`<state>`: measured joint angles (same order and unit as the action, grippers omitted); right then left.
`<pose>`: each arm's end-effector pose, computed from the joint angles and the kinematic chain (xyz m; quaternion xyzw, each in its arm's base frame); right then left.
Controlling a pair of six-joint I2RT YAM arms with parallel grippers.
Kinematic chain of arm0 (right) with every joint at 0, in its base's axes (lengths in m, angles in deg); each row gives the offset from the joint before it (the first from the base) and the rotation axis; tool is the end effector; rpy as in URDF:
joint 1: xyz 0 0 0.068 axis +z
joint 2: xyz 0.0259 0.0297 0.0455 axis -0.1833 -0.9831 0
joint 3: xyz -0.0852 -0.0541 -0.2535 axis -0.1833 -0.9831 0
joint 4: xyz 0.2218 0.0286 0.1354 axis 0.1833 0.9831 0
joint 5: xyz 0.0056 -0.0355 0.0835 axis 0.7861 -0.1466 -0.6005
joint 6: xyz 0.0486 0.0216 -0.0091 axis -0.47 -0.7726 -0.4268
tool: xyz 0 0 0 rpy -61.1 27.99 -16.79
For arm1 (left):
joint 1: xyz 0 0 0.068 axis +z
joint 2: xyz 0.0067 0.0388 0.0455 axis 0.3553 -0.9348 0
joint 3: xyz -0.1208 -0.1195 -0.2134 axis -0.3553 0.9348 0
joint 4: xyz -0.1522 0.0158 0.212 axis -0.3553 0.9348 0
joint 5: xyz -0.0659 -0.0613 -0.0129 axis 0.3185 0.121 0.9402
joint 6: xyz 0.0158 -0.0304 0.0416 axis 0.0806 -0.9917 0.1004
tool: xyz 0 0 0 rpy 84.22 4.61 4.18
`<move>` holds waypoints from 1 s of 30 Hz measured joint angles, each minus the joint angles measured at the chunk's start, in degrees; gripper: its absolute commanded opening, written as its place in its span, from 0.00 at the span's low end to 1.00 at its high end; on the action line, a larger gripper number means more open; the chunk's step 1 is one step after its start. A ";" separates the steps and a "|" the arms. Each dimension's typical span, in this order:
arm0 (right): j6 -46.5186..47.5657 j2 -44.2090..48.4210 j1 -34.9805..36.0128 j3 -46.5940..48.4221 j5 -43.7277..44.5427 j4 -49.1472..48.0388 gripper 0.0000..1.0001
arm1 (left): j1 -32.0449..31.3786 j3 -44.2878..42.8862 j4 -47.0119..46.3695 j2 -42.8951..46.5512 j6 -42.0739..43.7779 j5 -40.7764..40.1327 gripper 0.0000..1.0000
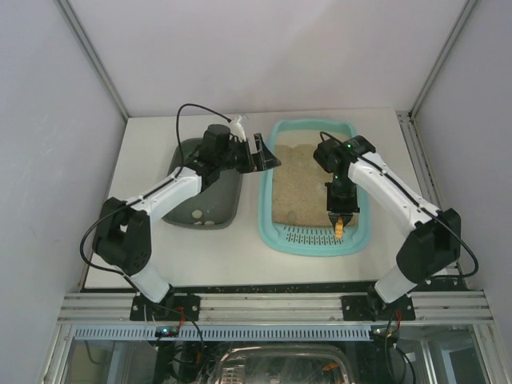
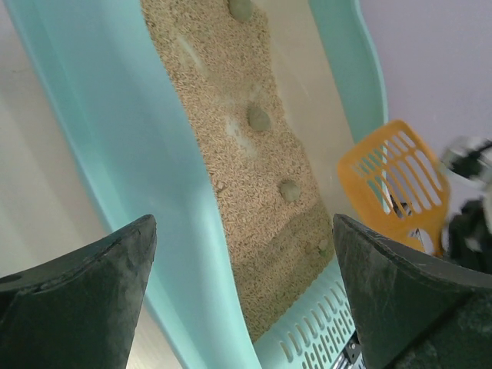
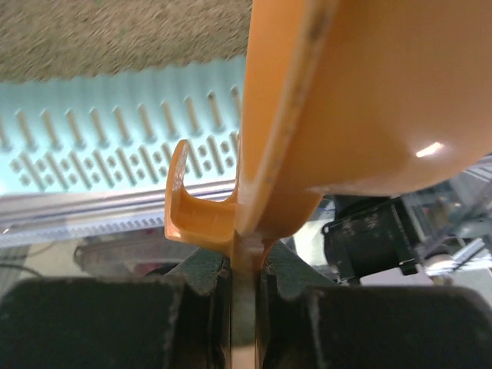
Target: Clean the litter box
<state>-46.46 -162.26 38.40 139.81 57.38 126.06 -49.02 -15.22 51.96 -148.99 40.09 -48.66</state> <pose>0.2220 0.1175 0.3122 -0.0722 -0.9963 0.0223 0.0417 0.3340 -0.1957 0.2825 0.0592 0.8330 -0.4254 0.3488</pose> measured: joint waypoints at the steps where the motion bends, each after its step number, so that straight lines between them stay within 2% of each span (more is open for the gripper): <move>1: 0.37 -1.29 -0.24 0.00 1.33 -0.07 0.00 | -0.33 0.31 0.00 0.37 0.02 -0.02 1.00; 11: 5.66 -12.20 -2.56 3.78 11.69 -3.85 0.00 | -1.33 2.16 0.07 4.02 0.15 -0.13 1.00; 30: 12.85 -25.79 -5.95 6.36 14.88 -12.90 0.00 | -0.22 2.84 3.19 4.33 0.02 -1.51 1.00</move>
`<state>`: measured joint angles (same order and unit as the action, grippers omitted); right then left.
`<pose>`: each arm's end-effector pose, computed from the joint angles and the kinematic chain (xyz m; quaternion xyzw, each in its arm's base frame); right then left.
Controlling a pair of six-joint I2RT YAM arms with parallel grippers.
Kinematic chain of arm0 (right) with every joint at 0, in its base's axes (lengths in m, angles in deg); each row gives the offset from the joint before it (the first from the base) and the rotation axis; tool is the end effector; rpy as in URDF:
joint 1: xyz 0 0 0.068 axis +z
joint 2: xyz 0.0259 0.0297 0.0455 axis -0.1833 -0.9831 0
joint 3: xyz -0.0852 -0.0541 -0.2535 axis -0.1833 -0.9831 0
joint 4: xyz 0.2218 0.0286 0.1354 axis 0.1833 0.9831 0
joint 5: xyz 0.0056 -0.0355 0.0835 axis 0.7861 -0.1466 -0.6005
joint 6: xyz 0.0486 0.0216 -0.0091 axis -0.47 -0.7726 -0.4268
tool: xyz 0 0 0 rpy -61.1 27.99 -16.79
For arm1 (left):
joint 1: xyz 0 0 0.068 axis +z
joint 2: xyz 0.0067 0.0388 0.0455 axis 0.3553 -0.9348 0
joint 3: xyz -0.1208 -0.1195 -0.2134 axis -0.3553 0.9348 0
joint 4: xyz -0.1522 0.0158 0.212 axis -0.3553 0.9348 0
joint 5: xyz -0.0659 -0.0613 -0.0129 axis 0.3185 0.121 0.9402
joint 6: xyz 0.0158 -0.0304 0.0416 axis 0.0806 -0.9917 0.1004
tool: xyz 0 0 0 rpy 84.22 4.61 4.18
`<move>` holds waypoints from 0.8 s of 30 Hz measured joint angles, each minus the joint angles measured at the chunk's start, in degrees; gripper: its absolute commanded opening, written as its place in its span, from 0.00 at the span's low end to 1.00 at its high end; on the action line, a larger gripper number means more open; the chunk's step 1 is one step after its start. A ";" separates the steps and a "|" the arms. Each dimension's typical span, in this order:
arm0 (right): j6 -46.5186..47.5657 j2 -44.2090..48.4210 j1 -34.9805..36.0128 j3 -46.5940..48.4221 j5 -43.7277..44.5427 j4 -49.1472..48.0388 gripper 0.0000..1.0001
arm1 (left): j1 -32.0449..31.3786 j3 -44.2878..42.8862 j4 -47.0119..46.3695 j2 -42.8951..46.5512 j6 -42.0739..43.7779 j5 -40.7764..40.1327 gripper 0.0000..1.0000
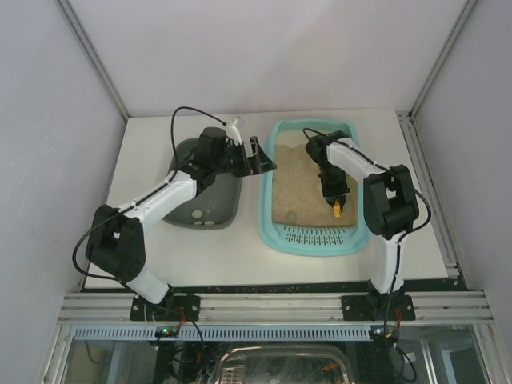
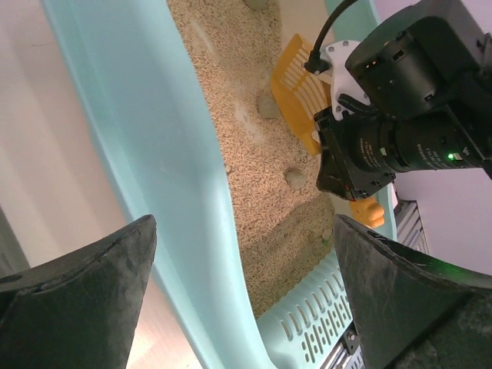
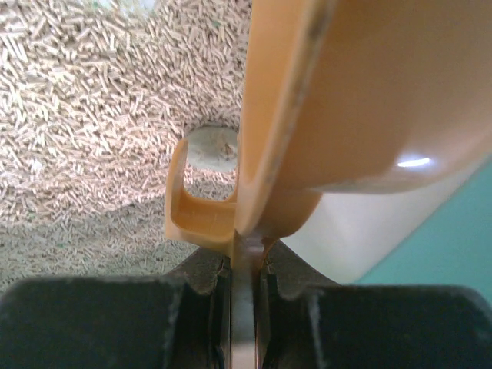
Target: Clean the litter box
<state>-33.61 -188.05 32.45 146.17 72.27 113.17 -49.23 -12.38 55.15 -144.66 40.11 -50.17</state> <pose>0.3327 0.1241 0.2068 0.0013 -0.9867 0.1557 0.0471 0.3163 -0.1868 0.2869 0.0509 0.8422 -0.4122 0.3438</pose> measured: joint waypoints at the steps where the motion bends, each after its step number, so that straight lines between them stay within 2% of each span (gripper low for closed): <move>1: 0.11 -0.55 -0.07 0.15 -0.02 -0.24 0.00 | 0.31 0.00 0.04 0.00 0.00 0.02 1.00; 9: 0.11 -2.99 0.92 2.45 -2.95 -1.95 0.00 | 3.45 0.00 0.31 -0.02 0.02 -0.04 1.00; 24: -0.02 -2.78 -2.03 3.23 -20.63 -9.60 0.00 | 4.44 -0.04 1.16 -1.27 0.07 0.15 1.00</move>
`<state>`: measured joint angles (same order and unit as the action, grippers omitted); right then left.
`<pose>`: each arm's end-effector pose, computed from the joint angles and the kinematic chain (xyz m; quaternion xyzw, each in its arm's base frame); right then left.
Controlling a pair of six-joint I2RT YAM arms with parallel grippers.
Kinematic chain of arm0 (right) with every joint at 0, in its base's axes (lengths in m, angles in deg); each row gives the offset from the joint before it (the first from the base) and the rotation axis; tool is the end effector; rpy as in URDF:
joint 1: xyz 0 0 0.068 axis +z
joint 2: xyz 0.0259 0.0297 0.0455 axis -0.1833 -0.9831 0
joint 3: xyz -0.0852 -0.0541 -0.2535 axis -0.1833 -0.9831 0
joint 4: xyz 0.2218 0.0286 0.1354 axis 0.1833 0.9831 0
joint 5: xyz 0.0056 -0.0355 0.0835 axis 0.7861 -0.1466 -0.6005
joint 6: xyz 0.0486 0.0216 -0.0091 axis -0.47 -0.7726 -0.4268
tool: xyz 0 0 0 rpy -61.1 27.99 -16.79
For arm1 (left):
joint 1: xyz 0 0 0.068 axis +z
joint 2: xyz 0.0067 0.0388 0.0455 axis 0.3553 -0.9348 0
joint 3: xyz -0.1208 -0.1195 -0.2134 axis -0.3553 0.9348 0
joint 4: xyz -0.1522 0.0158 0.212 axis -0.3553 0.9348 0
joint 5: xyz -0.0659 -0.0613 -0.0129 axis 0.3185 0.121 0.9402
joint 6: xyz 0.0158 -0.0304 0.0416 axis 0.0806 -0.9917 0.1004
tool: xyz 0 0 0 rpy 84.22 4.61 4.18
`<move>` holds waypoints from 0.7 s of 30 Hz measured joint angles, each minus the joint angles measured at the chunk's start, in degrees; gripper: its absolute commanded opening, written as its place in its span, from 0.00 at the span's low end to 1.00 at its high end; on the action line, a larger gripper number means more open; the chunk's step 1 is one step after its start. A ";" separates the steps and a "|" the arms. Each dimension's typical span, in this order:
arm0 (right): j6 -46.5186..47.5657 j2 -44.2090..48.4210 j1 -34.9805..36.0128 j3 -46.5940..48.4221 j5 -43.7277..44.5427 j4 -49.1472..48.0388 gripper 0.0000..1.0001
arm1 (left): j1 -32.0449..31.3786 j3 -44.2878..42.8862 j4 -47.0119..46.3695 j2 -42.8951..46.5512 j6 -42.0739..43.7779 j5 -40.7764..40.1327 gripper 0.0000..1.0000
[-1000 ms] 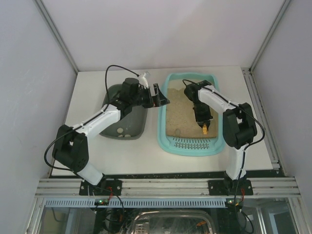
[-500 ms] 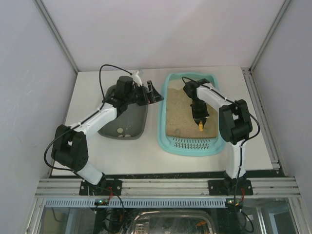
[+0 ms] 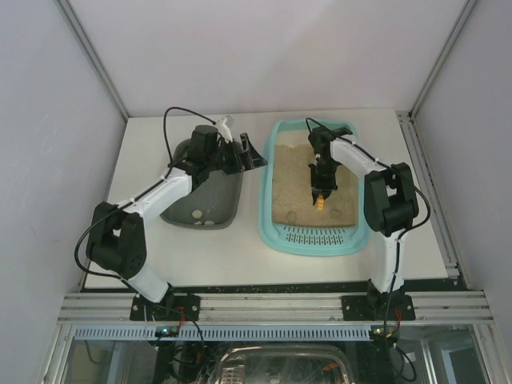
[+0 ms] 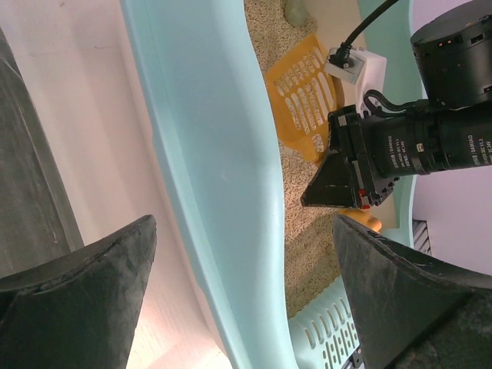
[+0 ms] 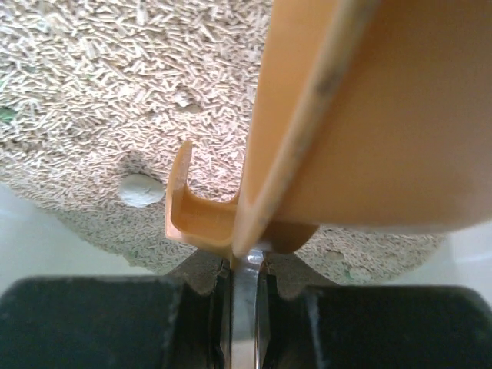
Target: Clean the litter box
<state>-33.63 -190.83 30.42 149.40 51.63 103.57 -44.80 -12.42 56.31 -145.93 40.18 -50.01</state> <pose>0.3615 0.1346 0.1999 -0.0308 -0.9980 -0.0435 0.0350 0.3322 -0.1630 0.2776 0.0150 0.8534 -0.3924 0.3427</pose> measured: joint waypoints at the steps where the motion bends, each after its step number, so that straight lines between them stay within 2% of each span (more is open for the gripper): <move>1: -0.07 0.15 -0.20 -0.55 -1.25 -0.87 0.00 | 0.02 -0.02 0.00 -0.02 0.02 0.00 1.00; 11: -0.48 0.87 -0.63 -6.10 -18.12 -15.26 0.00 | 0.07 -0.04 0.07 -0.22 0.04 0.00 1.00; 21: -2.54 0.68 -0.52 -9.81 -29.35 -23.30 0.00 | 0.22 -0.09 1.38 -0.83 0.48 -0.02 1.00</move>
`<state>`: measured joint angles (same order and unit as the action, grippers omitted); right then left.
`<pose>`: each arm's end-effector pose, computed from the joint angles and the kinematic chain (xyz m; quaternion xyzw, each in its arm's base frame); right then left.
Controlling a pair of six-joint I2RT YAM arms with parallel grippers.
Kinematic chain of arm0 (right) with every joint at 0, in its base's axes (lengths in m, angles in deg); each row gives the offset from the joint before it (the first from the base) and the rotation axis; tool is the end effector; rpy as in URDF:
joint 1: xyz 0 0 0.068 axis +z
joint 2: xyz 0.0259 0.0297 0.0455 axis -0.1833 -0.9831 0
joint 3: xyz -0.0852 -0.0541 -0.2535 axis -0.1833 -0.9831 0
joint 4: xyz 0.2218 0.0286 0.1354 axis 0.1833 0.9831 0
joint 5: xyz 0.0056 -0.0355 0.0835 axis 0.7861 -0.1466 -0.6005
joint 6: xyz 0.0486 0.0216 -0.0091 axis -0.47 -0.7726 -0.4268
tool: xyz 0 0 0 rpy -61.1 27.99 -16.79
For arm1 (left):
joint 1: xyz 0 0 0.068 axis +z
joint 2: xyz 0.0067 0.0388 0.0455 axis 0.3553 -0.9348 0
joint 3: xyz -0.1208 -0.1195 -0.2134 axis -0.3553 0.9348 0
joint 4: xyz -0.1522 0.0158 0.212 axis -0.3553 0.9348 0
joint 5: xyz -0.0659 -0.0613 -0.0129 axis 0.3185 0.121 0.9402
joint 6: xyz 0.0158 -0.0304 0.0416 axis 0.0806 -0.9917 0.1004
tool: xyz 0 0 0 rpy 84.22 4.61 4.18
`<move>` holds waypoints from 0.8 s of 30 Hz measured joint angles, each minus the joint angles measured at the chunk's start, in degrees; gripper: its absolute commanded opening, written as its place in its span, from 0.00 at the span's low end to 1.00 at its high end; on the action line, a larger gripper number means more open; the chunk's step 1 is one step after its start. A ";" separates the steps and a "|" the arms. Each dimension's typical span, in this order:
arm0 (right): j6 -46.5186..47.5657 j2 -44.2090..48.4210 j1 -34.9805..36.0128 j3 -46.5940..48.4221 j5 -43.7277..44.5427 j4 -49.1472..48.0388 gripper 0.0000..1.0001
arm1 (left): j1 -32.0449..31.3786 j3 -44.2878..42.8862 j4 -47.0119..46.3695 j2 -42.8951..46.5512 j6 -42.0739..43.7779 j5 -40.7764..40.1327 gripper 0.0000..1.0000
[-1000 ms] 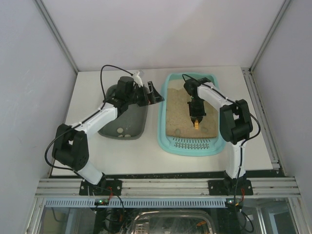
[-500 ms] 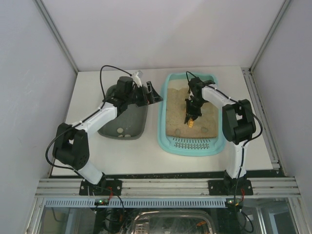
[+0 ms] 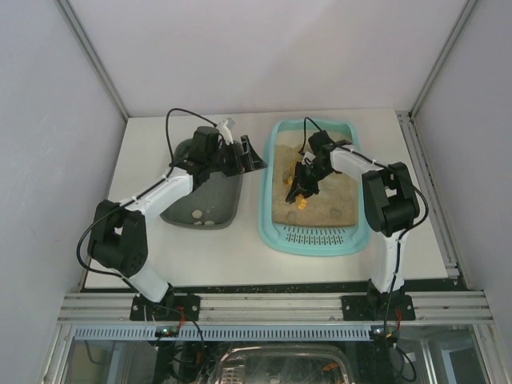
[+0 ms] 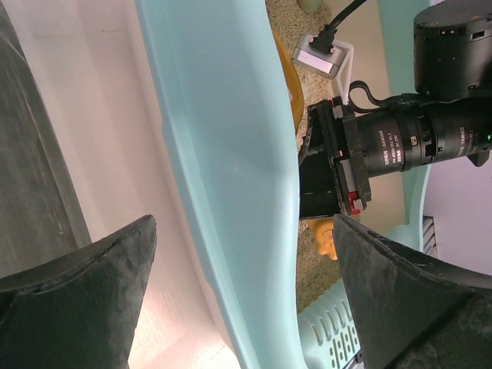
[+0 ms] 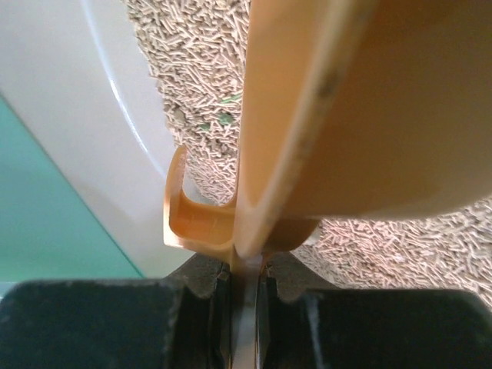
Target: Clean the litter box
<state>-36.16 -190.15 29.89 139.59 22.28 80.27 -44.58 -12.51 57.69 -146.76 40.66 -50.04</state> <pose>0.3697 0.1516 0.1710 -0.0211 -0.9474 -0.3187 0.0223 0.3339 -0.1621 0.2708 0.0128 0.8620 -0.3840 0.3305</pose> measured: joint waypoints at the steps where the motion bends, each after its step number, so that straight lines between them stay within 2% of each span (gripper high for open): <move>1: -0.42 -0.02 -0.02 -0.24 -0.74 -0.63 0.00 | 0.00 -0.04 0.09 -0.09 0.02 -0.02 1.00; 10: -2.12 1.55 -0.59 -4.00 -3.63 -4.63 0.00 | 0.68 -0.09 3.34 -0.94 1.36 -0.17 1.00; 16: -5.81 14.05 -2.58 -16.94 -4.55 -7.91 0.00 | 3.26 -0.76 7.69 -0.96 3.04 -0.28 1.00; 20: -9.88 23.04 -4.74 -26.56 -8.59 -16.06 0.00 | 5.29 -3.13 10.27 -1.22 3.93 -0.68 1.00; 24: -15.52 27.63 -6.23 -35.19 -13.07 -29.53 0.00 | 6.88 -4.02 11.21 -1.27 4.92 -1.75 1.00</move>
<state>-51.68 -162.52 23.66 104.40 9.21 50.74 -37.69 -16.53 68.90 -148.03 45.58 -51.78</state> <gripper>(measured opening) 0.086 0.996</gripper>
